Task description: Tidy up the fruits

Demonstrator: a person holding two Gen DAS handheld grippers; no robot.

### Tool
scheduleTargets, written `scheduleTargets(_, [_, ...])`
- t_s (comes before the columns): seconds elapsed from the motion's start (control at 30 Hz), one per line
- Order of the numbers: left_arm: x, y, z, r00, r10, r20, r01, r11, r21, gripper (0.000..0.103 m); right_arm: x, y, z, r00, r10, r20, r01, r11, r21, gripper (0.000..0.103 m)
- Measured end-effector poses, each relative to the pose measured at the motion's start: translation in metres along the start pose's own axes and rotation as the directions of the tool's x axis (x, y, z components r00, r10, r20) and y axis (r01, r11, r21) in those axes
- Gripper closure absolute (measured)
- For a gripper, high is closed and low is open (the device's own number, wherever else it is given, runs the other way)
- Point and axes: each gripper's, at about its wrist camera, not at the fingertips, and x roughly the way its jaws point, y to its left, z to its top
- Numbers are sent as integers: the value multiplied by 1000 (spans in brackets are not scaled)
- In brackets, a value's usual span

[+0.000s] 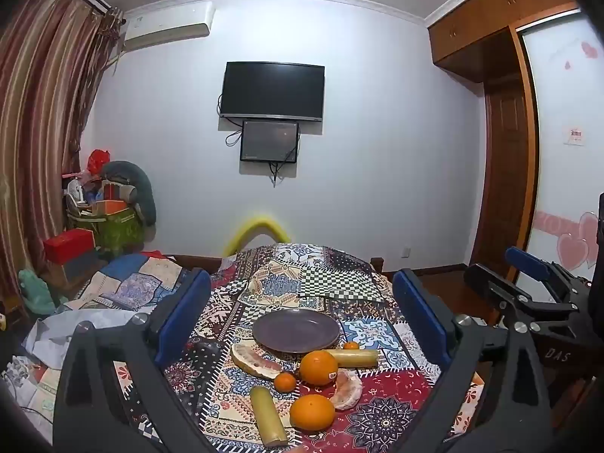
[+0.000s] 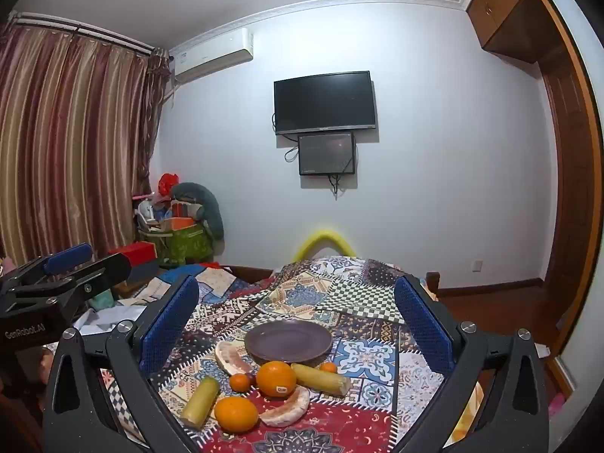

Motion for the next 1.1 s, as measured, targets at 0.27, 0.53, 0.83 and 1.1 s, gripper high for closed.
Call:
scheduleTargets(0.27, [1,-1,-1,1000,-2,-8,2,1000,3,5,-1,2,0,1000,2,8,-2,1000,2,0])
scheduleTargets(0.53, [5,-2,-4,1000,2,-3,-2,1000,5,5,-6,4,4,1000,7,18,-8,1000,8,0])
scheduleTargets(0.83, [3,-3,-4,1000,2,-5,-2,1000,9,5,-11,2,3,1000,14,25,-14,1000,22,0])
scheduleTargets(1.1, [3,-5,-5,1000,-3,-2,3,1000,13,5,-10,0,5,1000,16,24,-16,1000,26,0])
